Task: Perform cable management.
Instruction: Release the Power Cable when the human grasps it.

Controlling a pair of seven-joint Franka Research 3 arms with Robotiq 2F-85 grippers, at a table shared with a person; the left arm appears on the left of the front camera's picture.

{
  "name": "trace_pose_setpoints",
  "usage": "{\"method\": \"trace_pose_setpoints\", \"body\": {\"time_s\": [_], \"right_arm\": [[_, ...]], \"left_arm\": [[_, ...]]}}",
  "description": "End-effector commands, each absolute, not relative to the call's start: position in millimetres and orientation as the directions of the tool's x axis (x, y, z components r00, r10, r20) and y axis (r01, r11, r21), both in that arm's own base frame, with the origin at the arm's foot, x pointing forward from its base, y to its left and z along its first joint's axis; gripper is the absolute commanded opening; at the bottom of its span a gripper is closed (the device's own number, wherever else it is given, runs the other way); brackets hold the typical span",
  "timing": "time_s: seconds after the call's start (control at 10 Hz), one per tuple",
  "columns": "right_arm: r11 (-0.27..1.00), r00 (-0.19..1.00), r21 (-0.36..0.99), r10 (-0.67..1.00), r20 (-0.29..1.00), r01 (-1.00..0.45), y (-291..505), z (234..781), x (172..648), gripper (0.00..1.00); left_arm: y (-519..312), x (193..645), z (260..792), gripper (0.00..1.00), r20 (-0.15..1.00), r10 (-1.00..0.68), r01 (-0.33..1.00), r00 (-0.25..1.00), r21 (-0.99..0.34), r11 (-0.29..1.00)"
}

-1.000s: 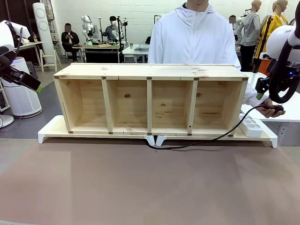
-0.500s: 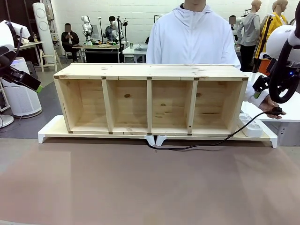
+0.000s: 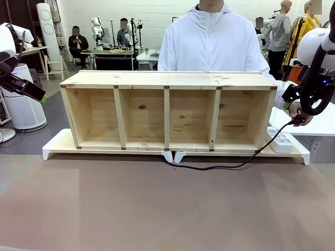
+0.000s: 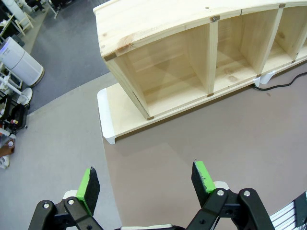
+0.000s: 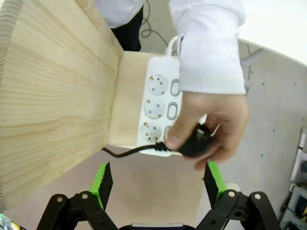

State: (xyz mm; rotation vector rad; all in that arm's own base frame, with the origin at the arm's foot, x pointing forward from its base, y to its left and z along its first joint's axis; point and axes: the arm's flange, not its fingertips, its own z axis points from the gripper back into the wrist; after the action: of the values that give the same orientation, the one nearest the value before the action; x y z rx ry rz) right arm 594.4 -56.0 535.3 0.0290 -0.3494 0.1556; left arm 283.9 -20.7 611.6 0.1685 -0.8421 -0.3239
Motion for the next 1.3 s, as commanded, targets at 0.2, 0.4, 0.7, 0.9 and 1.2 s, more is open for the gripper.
{"method": "trace_pose_setpoints", "body": {"time_s": [0.2,0.4,0.7,0.9,1.2], "right_arm": [[0.988,0.928,0.002,0.147,0.342,-0.157,-56.2,534.6,594.5,0.98],[0.988,0.928,0.002,0.147,0.342,-0.157,-56.2,534.6,594.5,0.98],[0.988,0.928,0.002,0.147,0.342,-0.157,-56.2,534.6,594.5,0.98],[0.988,0.928,0.002,0.147,0.342,-0.157,-56.2,534.6,594.5,0.98],[0.988,0.928,0.002,0.147,0.342,-0.157,-56.2,534.6,594.5,0.98]], "left_arm": [[-21.4,286.2,611.2,1.00,0.707,-0.349,0.210,0.615,0.280,0.937],[-21.4,286.2,611.2,1.00,0.707,-0.349,0.210,0.615,0.280,0.937],[-21.4,286.2,611.2,1.00,0.707,-0.349,0.210,0.615,0.280,0.937],[-21.4,286.2,611.2,1.00,0.707,-0.349,0.210,0.615,0.280,0.937],[-21.4,286.2,611.2,1.00,0.707,-0.349,0.210,0.615,0.280,0.937]]}}
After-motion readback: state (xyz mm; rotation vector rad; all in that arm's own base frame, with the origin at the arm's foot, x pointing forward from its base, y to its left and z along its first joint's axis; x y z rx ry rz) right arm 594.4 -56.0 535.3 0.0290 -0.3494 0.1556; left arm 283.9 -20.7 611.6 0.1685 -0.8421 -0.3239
